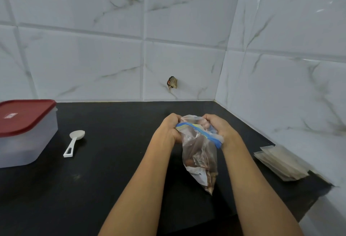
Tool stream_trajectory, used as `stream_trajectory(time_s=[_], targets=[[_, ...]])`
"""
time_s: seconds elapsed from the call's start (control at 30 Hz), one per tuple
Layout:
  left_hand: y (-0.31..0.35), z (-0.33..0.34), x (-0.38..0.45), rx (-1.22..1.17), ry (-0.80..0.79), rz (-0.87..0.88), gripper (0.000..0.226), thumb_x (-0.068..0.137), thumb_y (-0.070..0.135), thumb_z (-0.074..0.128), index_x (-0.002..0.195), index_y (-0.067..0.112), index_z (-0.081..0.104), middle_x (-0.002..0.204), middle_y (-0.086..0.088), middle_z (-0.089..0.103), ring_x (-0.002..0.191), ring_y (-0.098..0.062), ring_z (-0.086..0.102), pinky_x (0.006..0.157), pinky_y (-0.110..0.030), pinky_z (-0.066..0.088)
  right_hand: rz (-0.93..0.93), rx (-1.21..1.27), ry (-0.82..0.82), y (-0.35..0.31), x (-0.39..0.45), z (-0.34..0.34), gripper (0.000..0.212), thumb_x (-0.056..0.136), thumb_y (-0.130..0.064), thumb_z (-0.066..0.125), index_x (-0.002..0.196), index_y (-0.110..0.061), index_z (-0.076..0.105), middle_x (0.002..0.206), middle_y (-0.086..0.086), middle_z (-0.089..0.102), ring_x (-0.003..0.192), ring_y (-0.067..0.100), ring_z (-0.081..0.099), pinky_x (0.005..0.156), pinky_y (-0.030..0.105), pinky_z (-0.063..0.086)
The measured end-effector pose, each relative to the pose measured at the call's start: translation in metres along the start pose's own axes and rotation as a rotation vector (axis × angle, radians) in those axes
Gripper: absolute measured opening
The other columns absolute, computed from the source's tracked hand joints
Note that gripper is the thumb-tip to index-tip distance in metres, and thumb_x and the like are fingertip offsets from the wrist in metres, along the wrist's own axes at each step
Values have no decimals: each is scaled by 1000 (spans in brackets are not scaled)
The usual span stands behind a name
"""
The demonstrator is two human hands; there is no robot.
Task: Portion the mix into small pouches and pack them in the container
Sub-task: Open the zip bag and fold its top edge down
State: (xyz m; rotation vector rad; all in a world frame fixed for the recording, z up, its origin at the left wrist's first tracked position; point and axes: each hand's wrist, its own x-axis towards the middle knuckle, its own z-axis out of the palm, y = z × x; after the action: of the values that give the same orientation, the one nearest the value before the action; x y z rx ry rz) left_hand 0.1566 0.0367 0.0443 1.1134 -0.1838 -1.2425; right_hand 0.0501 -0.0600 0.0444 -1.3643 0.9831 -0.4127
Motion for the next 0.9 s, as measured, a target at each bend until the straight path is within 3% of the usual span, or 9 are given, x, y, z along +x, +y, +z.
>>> stream_trajectory(time_s=[0.1, 0.17, 0.23, 0.33, 0.4, 0.57, 0.7, 0.77, 0.9], targets=[[1, -2, 5, 217, 155, 168, 15, 94, 12, 43, 99, -1, 48, 83, -14, 54, 66, -24, 57, 54, -36, 51, 1, 17, -45, -7, -3, 0, 23, 87, -23, 56, 68, -10, 57, 57, 6, 57, 59, 16, 53, 59, 29, 46], [2, -3, 4, 427, 304, 363, 41, 89, 29, 57, 113, -1, 45, 102, -14, 60, 83, -27, 65, 70, -40, 59, -45, -80, -29, -15, -3, -1, 19, 85, -26, 60, 81, -8, 64, 69, 6, 65, 71, 19, 57, 69, 33, 49], [2, -3, -10, 661, 409, 458, 67, 80, 55, 62, 118, 1, 49, 105, -12, 63, 85, -26, 68, 79, -41, 59, -144, -172, 76, -23, -6, -3, 37, 87, -30, 64, 109, -1, 63, 91, 11, 68, 79, 23, 62, 69, 33, 52], [0, -7, -42, 994, 522, 456, 66, 78, 73, 54, 83, 8, 53, 79, -5, 61, 61, -17, 64, 71, -33, 59, -247, -366, 318, -23, -21, -11, 62, 85, -49, 63, 123, -2, 55, 98, 12, 68, 76, 23, 66, 69, 35, 56], [-4, -12, -59, 1053, 540, 420, 67, 72, 76, 58, 78, 10, 54, 76, -5, 62, 57, -16, 64, 64, -29, 59, -244, -513, 417, -17, -37, -18, 62, 84, -58, 59, 107, -1, 62, 92, 12, 69, 71, 24, 66, 76, 38, 58], [-16, -17, -70, 669, 268, 350, 48, 70, 43, 83, 78, -1, 66, 57, -5, 66, 42, -11, 60, 50, -23, 56, -94, -493, 189, -4, -78, -19, 38, 85, -37, 70, 94, -1, 63, 75, 8, 65, 56, 14, 60, 44, 20, 48], [-28, -14, -73, 214, 91, 290, 18, 85, 10, 71, 80, -5, 63, 65, -10, 63, 46, -12, 61, 46, -20, 53, -126, -72, 93, 10, -80, -14, 18, 93, -14, 61, 86, 3, 64, 73, 12, 65, 59, 17, 64, 45, 23, 55], [-34, -15, -73, -34, -22, 208, 9, 92, 3, 59, 86, -3, 61, 72, -13, 63, 58, -17, 65, 52, -26, 57, -117, 166, 83, 19, -79, -12, 19, 96, -10, 55, 82, 1, 61, 76, 14, 64, 64, 20, 64, 48, 26, 57], [-44, -17, -72, -380, -137, 87, 22, 95, -11, 37, 89, -4, 57, 89, -20, 61, 86, -27, 60, 82, -46, 50, -63, 631, -26, 38, -73, -10, 17, 98, -8, 49, 88, -1, 60, 80, 12, 68, 68, 21, 69, 51, 31, 59]])
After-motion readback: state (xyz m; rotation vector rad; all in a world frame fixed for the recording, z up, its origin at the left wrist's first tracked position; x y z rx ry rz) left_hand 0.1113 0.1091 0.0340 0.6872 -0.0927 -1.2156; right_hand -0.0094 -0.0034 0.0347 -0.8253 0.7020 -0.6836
